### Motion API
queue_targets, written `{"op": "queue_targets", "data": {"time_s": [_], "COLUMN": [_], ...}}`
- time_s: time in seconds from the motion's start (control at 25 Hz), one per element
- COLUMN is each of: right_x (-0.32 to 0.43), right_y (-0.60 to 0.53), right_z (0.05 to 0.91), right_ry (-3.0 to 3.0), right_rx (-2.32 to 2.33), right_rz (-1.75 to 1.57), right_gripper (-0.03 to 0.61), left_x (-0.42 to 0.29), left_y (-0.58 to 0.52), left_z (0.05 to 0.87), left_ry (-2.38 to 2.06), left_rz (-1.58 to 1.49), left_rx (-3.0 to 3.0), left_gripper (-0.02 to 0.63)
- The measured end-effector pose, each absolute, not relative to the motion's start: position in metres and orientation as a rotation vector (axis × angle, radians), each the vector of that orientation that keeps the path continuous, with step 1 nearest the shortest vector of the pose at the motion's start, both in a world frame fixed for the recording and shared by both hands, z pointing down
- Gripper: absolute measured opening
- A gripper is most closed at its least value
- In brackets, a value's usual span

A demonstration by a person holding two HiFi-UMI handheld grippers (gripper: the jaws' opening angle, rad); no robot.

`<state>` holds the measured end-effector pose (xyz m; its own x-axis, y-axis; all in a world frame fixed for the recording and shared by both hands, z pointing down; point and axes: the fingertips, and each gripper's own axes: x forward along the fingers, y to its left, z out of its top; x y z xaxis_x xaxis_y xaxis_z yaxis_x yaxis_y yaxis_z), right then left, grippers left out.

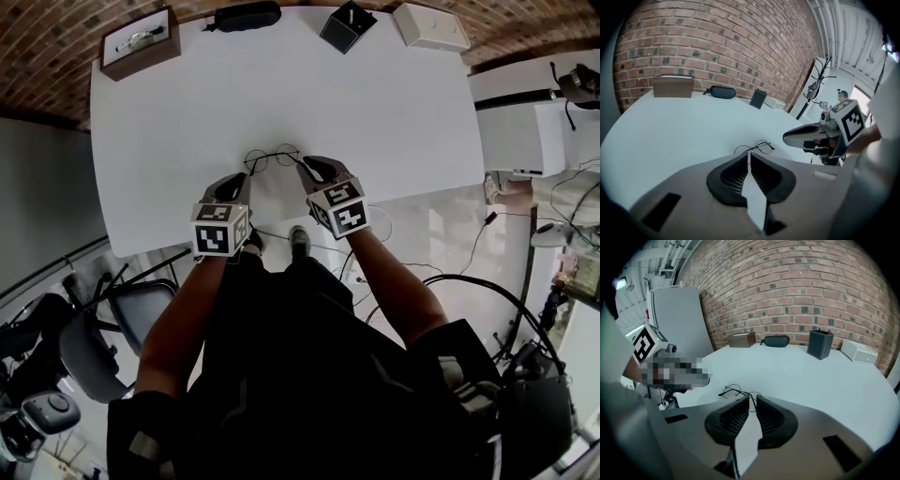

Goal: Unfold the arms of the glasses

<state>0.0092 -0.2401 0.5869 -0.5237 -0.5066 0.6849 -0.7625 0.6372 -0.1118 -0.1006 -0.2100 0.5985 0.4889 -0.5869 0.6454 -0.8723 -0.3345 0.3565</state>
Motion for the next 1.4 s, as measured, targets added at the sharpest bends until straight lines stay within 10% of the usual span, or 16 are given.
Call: {"op": "queue_targets", "data": {"time_s": [0.4, 1.4], "right_x": [0.009, 0.012], "right_y": [-0.243, -0.243], "right_z": [0.629, 0.645], "right_ry": [-2.19, -2.144], "right_rx": [0.914, 0.884], "right_rz": [0.532, 0.459], "right_gripper": [0.012, 0.039], "left_x": [-0.09, -0.086], "left_y": [-0.222, -0.22], "left_z": [0.619, 0.656], "left_ry": [-1.143, -1.18], "left_rz": [0.522, 0.83], "left_rx": [2.07, 2.072], "left_gripper": [0.1, 0.052]}}
